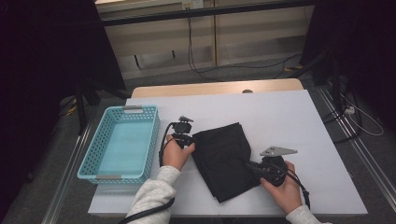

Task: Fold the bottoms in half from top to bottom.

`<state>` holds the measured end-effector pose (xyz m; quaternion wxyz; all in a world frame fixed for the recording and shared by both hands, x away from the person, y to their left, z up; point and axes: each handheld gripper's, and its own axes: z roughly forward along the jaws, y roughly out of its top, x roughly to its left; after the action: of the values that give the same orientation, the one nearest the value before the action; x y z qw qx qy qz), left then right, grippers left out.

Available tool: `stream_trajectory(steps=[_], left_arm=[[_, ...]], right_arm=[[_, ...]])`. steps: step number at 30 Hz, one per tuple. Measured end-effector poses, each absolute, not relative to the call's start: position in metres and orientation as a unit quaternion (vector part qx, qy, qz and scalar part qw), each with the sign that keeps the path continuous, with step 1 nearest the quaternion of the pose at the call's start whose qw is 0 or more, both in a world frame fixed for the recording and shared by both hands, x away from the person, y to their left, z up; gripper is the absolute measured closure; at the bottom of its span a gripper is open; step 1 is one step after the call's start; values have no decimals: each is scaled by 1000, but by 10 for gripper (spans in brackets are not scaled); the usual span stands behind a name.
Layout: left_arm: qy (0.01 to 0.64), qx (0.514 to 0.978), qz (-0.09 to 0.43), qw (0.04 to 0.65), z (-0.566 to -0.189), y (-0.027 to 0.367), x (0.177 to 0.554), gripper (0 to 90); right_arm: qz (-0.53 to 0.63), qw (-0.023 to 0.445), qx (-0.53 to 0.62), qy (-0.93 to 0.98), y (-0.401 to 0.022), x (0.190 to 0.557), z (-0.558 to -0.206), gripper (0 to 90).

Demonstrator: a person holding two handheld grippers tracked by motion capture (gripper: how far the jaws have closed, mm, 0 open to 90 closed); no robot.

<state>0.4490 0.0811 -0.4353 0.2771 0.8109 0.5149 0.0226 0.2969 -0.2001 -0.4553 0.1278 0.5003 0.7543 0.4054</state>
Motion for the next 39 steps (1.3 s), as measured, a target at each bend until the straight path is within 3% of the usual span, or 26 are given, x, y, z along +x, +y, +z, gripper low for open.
stream_trajectory(steps=[10,39], left_arm=[[503,836,15,216,-413,75,462,828],[497,850,5,172,-373,77,477,836]], right_arm=[[411,140,493,754,-199,296,-452,821],[431,156,474,752,-184,290,-441,825]])
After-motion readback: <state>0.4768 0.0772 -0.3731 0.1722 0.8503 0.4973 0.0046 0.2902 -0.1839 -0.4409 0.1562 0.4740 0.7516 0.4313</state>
